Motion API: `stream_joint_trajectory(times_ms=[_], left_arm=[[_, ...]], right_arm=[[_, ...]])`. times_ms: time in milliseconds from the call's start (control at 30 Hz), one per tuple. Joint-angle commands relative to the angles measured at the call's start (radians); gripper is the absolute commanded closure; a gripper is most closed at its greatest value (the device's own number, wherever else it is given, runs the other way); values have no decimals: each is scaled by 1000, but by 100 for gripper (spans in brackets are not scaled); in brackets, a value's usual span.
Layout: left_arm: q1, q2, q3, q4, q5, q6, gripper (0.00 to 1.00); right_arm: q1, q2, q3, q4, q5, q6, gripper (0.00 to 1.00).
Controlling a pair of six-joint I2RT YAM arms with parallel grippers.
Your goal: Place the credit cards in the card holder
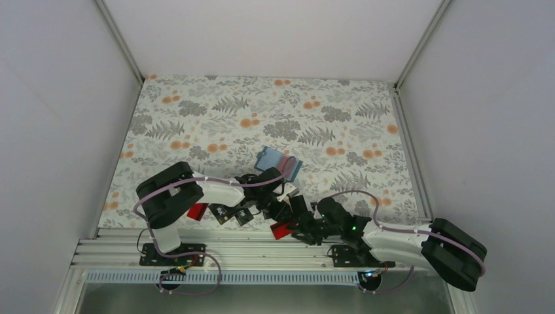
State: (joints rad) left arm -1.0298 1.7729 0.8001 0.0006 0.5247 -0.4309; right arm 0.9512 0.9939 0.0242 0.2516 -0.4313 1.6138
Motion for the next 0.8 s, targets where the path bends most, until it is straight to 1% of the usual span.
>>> stream_joint_trajectory(times_ms=[0,333,533,767], left_arm=[[-35,65,-35,-76,54,-5,78],[-33,71,-29,-76,61,3,79],[-34,79,-27,-73,61,3,79],[-33,79,-36,-58,63,-4,79]], right_arm=[[-2,-30,-50,68,173,42,60],[-1,-144,-41,2,211,32,63],[-1,-139,-30,2,206,21,64],[0,-86,20,-13,174,-13,65]])
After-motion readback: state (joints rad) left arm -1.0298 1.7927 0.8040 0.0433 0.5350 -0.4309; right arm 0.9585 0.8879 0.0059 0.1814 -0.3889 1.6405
